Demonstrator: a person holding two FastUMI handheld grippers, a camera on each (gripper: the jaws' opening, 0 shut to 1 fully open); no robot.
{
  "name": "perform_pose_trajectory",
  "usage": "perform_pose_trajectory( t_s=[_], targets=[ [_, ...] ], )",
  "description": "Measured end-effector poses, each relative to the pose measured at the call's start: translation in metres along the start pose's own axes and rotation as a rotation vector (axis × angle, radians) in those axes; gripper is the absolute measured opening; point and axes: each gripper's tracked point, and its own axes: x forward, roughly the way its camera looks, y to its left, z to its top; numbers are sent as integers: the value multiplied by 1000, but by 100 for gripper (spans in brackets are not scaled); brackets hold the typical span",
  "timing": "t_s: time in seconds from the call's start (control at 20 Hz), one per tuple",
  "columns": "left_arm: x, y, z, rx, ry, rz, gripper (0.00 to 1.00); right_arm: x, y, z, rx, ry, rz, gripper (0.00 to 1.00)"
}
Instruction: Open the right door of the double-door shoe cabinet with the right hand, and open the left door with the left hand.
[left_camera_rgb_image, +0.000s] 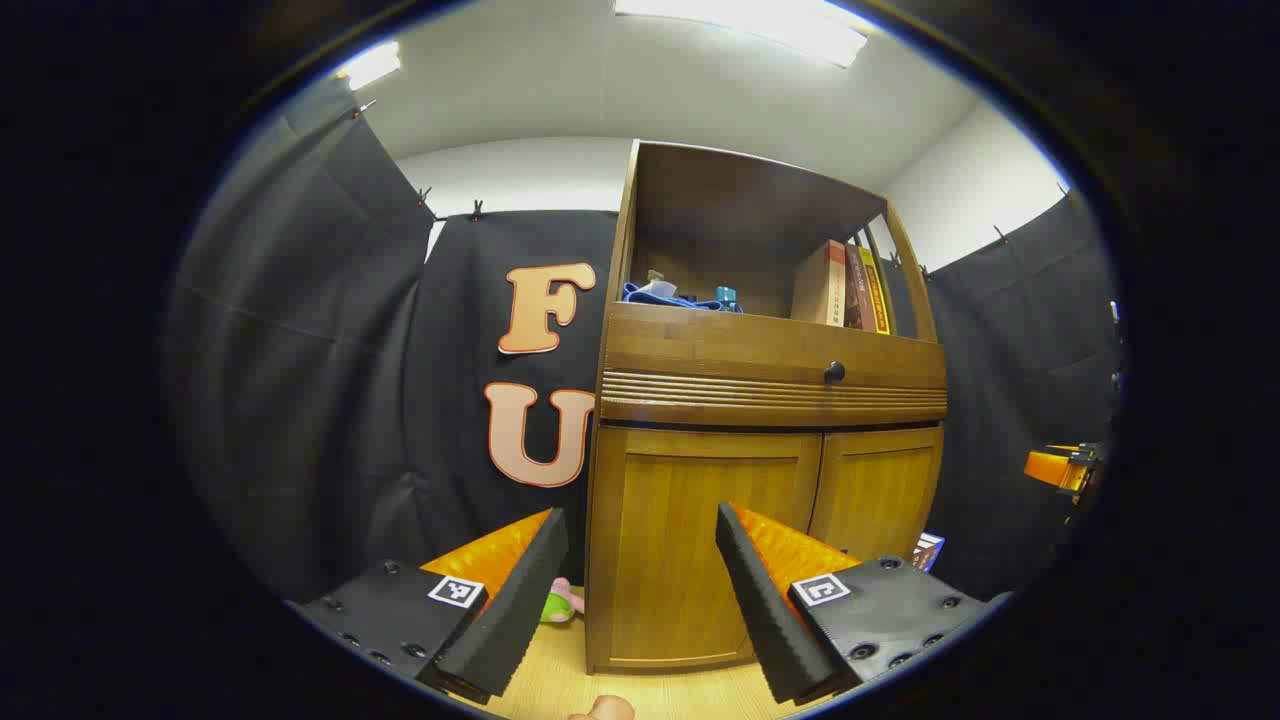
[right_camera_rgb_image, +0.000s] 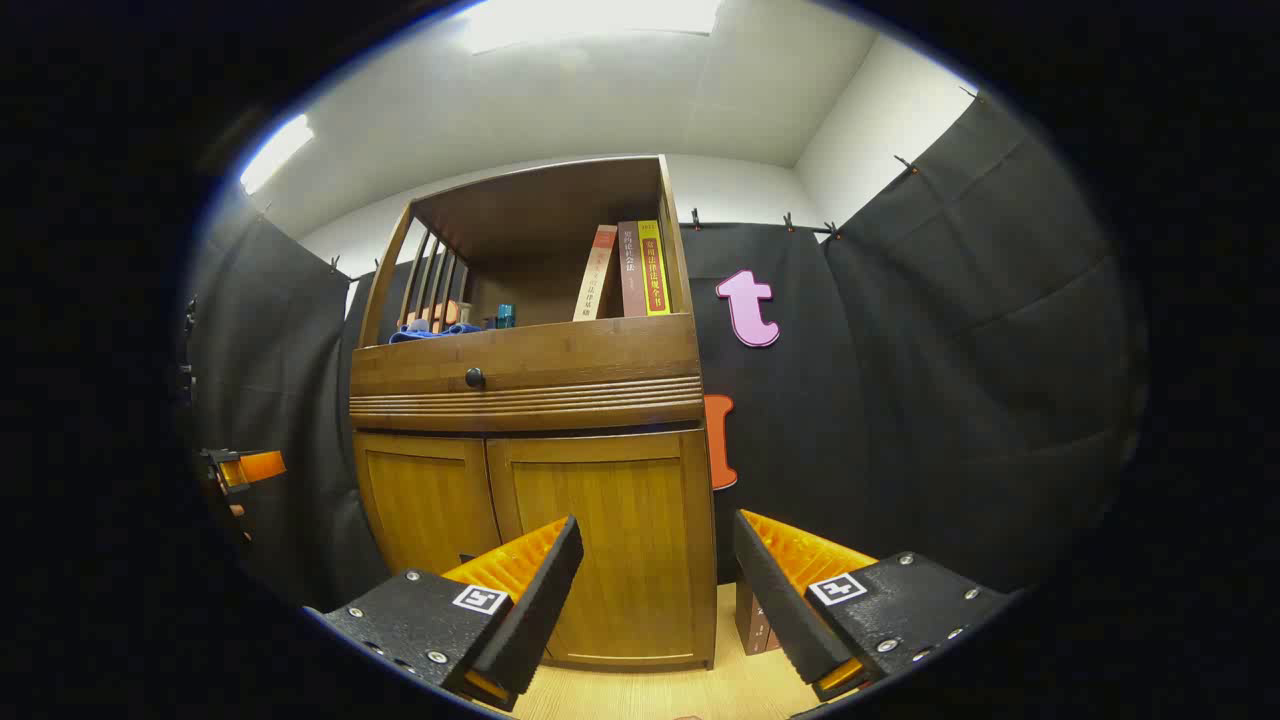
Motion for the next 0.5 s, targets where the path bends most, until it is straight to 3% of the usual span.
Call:
perform_pose_trajectory(
  t_s=[0.15, 0.2, 0.5],
  targets=[
    [0, -1, 1, 5, 2, 3, 98, 0, 0, 0, -1, -1, -1, 100],
    [0, 0, 1, 5, 3, 5, 96, 1, 0, 1, -1, -3, -1, 94],
    [0, 2, 1, -2, 6, 12, 96, 0, 0, 2, -10, -9, -4, 94]
  ],
)
